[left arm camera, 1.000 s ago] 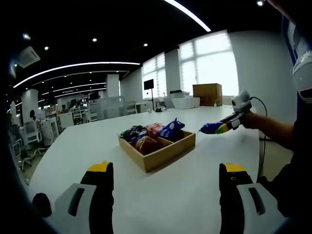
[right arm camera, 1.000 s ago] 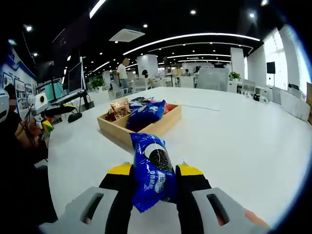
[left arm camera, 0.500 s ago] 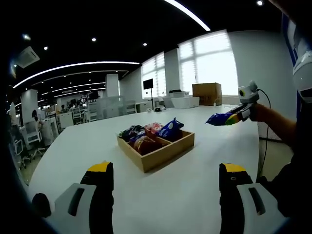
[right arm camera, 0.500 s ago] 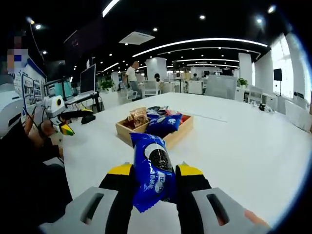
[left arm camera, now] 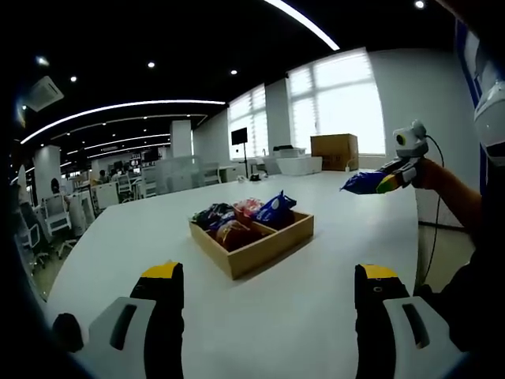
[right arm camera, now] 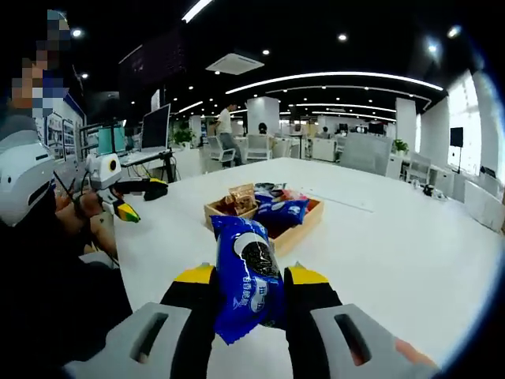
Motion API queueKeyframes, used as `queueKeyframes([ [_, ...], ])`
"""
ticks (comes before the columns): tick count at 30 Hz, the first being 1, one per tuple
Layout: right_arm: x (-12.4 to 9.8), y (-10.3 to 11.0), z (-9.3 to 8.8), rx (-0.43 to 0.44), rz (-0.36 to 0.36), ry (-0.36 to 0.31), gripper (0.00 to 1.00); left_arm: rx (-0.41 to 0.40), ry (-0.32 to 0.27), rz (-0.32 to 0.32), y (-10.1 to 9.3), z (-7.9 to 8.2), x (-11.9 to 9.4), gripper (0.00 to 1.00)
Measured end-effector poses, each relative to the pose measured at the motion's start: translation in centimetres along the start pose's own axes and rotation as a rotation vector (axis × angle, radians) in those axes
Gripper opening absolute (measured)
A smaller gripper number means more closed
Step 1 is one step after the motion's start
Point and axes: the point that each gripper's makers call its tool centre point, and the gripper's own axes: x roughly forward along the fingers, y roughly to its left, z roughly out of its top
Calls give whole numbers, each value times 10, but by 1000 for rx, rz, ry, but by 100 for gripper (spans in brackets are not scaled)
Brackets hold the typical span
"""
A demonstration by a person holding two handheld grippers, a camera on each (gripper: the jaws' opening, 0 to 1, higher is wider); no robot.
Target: Pick up the scattered marshmallows, QQ candies, Oreo cookies, and mixed nuts on the table and sort them into separate containers
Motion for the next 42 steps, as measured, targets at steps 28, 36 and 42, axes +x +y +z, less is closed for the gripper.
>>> queueKeyframes([
  [28,4,-8,-1,-54,2,52,29,2,-1,-5,0,0,-2,93],
  [36,35,-16,3,-102,57,112,29,0,2,-9,-1,-3,-1,93],
  [42,57,-17,14,-125,93,117,29,-3,3,-13,-3,-4,0,92],
])
